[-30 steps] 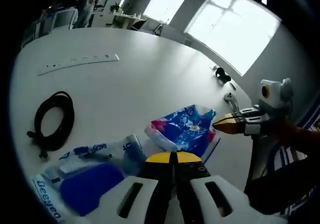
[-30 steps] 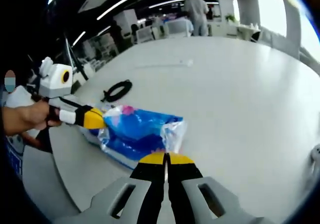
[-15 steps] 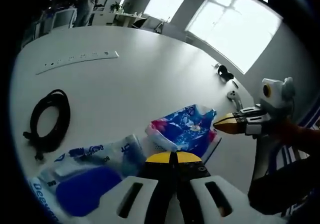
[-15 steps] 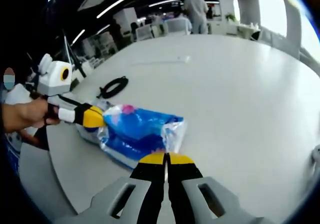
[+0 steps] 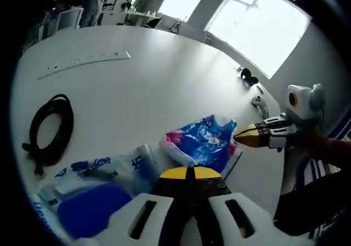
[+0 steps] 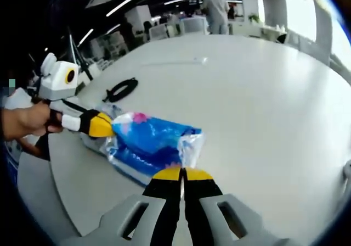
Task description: Arrange the tabletop items into an orderly group along one side of the table until the central work area is clear of visible clutter.
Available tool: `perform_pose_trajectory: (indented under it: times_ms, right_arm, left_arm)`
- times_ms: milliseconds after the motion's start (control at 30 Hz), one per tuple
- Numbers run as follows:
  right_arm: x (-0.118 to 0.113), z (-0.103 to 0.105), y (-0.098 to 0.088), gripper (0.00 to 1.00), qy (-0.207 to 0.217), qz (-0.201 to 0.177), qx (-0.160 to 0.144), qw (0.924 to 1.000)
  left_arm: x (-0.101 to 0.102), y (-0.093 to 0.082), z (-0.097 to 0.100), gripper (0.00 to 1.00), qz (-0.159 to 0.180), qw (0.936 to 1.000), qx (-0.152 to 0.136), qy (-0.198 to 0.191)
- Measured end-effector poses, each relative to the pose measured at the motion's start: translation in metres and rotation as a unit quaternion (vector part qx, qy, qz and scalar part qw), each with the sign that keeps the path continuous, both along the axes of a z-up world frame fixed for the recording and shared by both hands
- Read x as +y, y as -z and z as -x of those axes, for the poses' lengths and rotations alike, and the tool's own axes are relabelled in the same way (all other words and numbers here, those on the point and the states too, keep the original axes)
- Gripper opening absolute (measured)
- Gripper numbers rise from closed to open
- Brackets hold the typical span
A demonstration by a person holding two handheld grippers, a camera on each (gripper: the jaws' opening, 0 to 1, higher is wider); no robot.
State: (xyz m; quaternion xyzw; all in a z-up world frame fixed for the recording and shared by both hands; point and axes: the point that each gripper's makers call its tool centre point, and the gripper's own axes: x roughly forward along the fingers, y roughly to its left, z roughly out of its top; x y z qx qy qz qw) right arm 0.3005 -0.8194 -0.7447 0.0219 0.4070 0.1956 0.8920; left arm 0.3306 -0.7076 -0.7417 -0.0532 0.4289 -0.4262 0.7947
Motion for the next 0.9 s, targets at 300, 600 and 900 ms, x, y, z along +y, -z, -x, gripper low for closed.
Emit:
perform_pose_trajectory:
  times_ms: [300,600,900]
  right_arm:
    - [0.0004,0.0018,0.005,0.0,-0.001,0.001,0.002,1.0]
    - [-0.0012,0.0026,0.0061,0.0,0.001,-0.002,0.003,1.0]
    - [0.0,0.0065,0.0049,0.05,0.005,-0.007,0.001,1.0]
  left_arm:
    - [0.0009,0.0051,0.002,0.0,-0.004,1.0,-0.001,-0.001]
    - [0.0009,0.0062,0.0043,0.0,-0.005,1.0,-0.003,-0.001]
    - [0.0003,0.0038,0.004,0.04,-0.006,0.9998,-0.018,0.009]
